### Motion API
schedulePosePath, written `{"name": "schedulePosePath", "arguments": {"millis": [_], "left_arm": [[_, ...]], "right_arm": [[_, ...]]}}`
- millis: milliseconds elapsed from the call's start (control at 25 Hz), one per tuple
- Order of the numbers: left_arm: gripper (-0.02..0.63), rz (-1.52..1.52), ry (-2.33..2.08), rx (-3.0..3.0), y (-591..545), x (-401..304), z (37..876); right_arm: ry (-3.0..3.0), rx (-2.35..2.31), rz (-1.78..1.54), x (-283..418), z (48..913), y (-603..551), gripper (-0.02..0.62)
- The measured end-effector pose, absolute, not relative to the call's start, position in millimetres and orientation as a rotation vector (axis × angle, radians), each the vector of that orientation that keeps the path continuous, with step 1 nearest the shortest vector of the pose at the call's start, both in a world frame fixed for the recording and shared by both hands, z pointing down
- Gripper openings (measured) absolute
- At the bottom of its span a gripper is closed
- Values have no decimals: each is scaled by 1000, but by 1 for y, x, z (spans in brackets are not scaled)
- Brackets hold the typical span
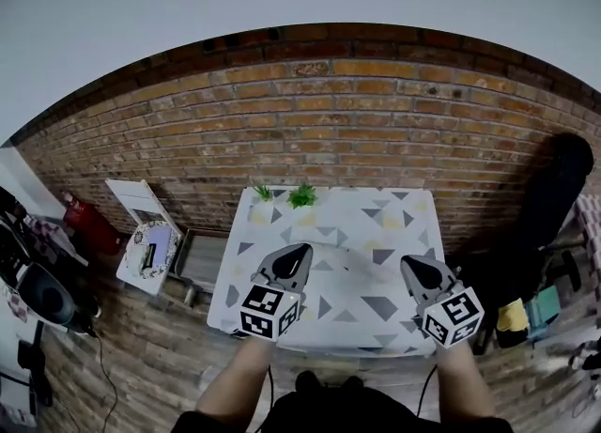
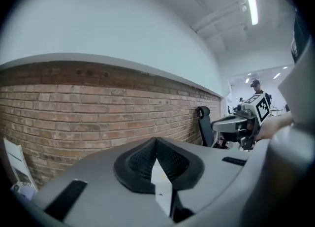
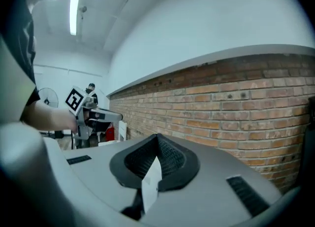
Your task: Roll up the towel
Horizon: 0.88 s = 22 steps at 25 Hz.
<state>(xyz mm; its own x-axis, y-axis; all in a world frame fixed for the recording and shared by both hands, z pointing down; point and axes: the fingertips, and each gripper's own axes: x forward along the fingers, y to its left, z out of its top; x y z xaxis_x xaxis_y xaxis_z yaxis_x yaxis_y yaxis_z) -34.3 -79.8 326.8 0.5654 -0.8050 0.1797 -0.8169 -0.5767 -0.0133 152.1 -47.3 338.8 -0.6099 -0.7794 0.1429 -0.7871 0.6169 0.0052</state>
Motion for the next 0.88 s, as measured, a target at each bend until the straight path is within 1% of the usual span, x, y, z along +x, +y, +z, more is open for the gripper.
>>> {"name": "schedulePosePath", "arguments": {"millis": [120, 240, 360, 880], "left_arm": [[18, 190, -1450, 2719, -78, -44, 309], [20, 148, -1482, 2672, -82, -56, 310], [19, 162, -1480, 2657, -86, -61, 315], [20, 175, -1444, 2680, -67, -62, 314]], "right_arm": [[-2767, 1434, 122, 149, 317, -55, 15], [-2732, 1497, 89, 143, 310, -59, 14], [-2703, 1491, 41, 137, 313, -56, 15], [-2686, 1485, 62, 134, 312, -43, 15]]}}
